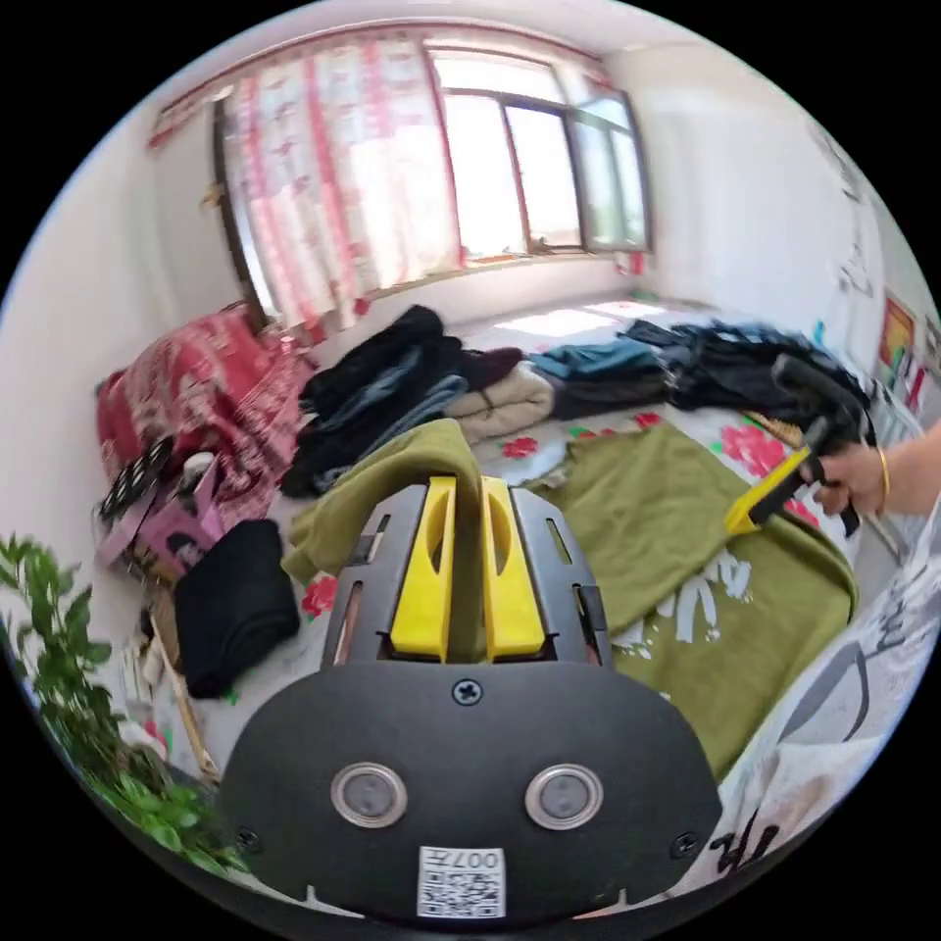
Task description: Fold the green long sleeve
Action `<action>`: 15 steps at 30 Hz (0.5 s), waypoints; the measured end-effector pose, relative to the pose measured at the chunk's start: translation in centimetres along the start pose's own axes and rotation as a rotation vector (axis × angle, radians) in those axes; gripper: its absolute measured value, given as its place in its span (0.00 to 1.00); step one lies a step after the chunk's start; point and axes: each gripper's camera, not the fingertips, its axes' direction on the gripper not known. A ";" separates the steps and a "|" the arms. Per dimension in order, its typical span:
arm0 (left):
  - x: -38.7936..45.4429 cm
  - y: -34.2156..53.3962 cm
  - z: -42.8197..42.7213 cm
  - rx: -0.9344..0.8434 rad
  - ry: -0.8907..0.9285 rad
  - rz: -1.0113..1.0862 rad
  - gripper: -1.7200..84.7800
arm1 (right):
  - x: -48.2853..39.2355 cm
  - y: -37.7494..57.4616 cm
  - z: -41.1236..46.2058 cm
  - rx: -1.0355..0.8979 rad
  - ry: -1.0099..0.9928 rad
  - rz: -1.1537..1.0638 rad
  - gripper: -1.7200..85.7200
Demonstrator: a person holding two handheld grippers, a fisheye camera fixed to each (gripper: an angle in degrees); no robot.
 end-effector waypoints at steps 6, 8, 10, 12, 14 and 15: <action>11.4 1.4 2.9 -0.277 -0.012 0.155 0.11 | 2.6 4.1 -1.4 0.075 -0.026 0.096 0.13; 12.5 2.5 1.9 -0.298 -0.027 0.143 0.11 | 3.3 4.8 -1.9 0.104 -0.035 0.114 0.13; 12.8 3.6 0.9 -0.325 -0.074 0.138 0.10 | 4.0 4.9 -2.6 0.156 -0.036 0.128 0.14; 11.6 4.9 -0.1 -0.360 -0.156 0.093 0.10 | 4.3 4.0 -3.3 0.195 -0.026 0.127 0.15; 9.9 5.6 -0.3 -0.394 -0.195 0.037 0.10 | 4.4 2.3 -4.2 0.238 -0.017 0.113 0.16; 8.5 5.9 -0.2 -0.412 -0.205 -0.006 0.10 | 4.5 0.7 -4.7 0.261 -0.014 0.111 0.16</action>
